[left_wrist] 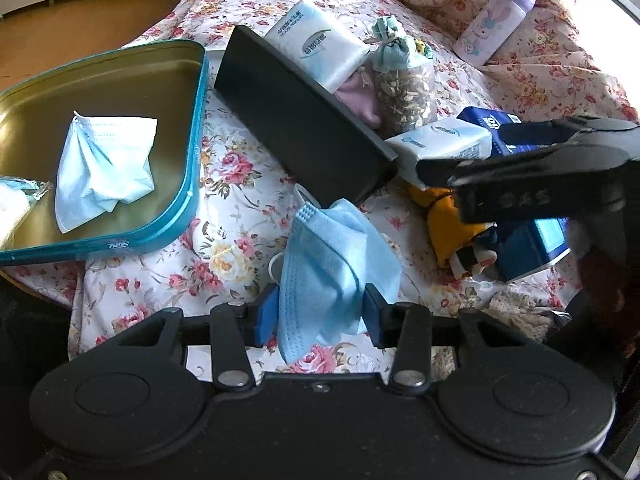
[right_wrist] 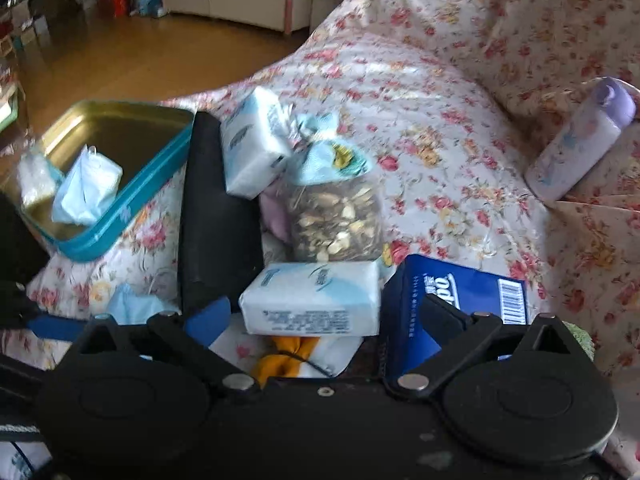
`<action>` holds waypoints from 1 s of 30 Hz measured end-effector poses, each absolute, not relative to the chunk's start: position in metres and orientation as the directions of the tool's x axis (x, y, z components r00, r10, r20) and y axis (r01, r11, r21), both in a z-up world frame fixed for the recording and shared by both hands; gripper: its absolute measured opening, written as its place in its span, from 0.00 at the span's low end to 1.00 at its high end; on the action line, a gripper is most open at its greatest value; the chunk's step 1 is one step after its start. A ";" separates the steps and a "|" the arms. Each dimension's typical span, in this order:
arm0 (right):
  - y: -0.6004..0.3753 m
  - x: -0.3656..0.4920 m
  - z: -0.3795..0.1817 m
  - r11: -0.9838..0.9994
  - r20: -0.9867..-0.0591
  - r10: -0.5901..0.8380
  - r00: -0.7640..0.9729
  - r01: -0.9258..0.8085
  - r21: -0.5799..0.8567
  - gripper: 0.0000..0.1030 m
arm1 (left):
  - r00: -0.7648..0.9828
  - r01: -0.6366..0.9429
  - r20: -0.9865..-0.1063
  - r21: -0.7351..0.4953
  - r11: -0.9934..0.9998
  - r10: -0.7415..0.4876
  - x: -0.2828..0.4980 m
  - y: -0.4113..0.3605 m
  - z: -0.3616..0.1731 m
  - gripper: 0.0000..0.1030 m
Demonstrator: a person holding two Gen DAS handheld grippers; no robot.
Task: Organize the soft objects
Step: 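Carry the blue mask with the left gripper while the right gripper carries the tissue pack to the tin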
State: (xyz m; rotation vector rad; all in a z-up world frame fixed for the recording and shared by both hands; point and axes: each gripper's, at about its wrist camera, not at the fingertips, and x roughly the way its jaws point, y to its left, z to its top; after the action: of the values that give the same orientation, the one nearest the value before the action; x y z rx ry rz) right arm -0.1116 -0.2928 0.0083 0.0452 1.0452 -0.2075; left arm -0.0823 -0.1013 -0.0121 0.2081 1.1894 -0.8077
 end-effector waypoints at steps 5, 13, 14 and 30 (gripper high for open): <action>-0.287 -0.105 0.000 0.979 -0.872 -0.182 0.455 0.169 -0.117 0.97 | 0.136 0.655 -0.878 -0.268 0.707 -0.459 -0.082 -0.098 -0.008 0.42; -0.299 -0.112 0.009 0.972 -0.857 -0.169 0.487 0.226 -0.063 0.71 | 0.139 0.640 -0.863 -0.295 0.709 -0.485 -0.081 -0.087 0.002 0.39; -0.303 -0.113 0.011 0.970 -0.855 -0.158 0.495 0.239 -0.041 0.71 | 0.142 0.637 -0.862 -0.297 0.711 -0.487 -0.080 -0.085 0.004 0.39; -0.340 -0.136 0.035 0.903 -0.770 -0.112 0.628 0.387 0.185 0.72 | 0.223 0.612 -0.805 -0.323 0.722 -0.549 -0.066 -0.065 0.045 0.37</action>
State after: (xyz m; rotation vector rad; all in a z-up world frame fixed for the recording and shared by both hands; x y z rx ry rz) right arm -0.1363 -0.3402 0.0347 0.3511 0.8470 -0.2930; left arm -0.0657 -0.0651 0.0451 0.0676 1.0808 -0.8018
